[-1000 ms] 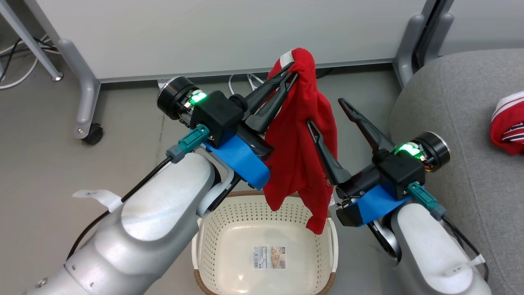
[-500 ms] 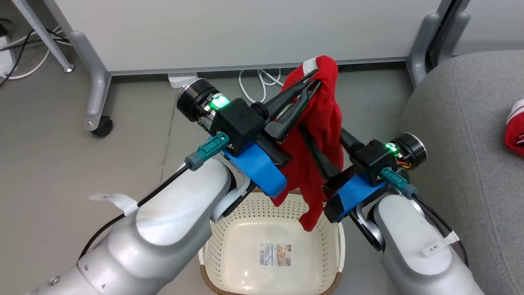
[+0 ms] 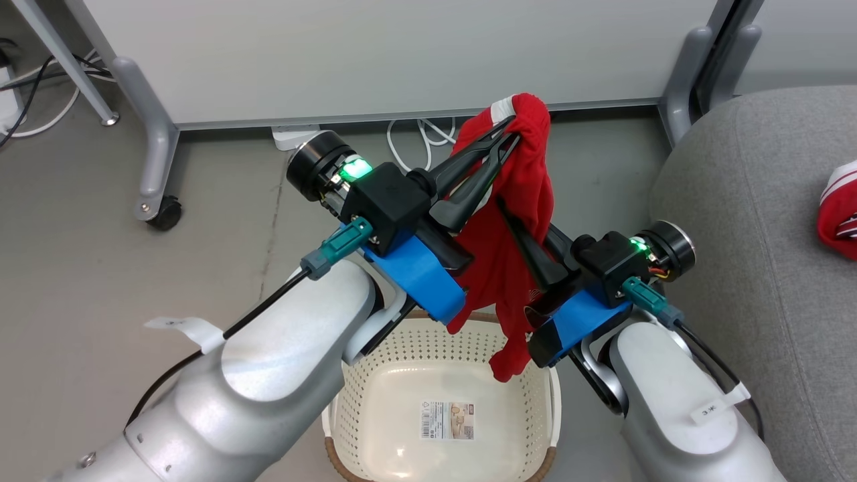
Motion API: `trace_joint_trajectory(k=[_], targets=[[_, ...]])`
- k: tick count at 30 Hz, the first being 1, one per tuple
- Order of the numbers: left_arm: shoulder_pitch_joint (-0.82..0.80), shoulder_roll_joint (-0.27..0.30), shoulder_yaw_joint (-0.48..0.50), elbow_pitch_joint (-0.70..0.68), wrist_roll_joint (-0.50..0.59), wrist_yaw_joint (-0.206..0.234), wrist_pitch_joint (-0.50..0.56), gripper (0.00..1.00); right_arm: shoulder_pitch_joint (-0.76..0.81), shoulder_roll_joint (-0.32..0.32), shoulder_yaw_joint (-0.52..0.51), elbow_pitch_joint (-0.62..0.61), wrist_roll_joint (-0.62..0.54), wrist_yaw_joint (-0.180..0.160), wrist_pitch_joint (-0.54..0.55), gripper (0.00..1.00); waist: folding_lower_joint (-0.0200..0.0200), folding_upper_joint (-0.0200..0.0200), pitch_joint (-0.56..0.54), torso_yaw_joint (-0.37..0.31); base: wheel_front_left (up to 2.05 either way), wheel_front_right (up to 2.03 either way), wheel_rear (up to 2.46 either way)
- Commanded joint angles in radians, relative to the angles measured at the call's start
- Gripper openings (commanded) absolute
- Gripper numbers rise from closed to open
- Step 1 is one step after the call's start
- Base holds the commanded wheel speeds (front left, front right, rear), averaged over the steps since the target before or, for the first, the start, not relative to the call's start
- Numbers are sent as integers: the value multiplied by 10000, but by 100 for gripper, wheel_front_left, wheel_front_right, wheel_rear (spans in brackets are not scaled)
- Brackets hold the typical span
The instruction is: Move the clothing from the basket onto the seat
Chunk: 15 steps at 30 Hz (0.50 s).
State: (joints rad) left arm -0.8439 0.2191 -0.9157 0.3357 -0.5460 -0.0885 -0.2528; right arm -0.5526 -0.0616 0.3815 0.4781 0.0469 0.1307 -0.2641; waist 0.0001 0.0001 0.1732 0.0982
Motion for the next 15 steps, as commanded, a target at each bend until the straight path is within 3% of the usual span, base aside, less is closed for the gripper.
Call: trace_joint_trajectory(k=[1,4,5,6,15], targets=[[66,45,-1,28,-57,45,-32,0,135,38,-4,-64,50,3,-5,0,-1,-1,-15,-14,0,0,0],[87,30,10,60,-50,97,-44,0,147,47,-45,-112,96,3,-5,0,-1,-1,-22,-22,0,0,0],[92,22,5,74,-39,115,-43,45,148,49,-83,-133,107,2,-5,0,-1,-1,-16,-21,0,0,0],[96,13,-1,77,-29,144,-45,100,141,47,-129,-166,107,3,-7,0,-1,-1,-9,-16,0,0,0],[237,84,-89,26,92,223,-73,100,174,-88,-1061,-514,74,3,-7,0,-1,-1,165,27,0,0,0]])
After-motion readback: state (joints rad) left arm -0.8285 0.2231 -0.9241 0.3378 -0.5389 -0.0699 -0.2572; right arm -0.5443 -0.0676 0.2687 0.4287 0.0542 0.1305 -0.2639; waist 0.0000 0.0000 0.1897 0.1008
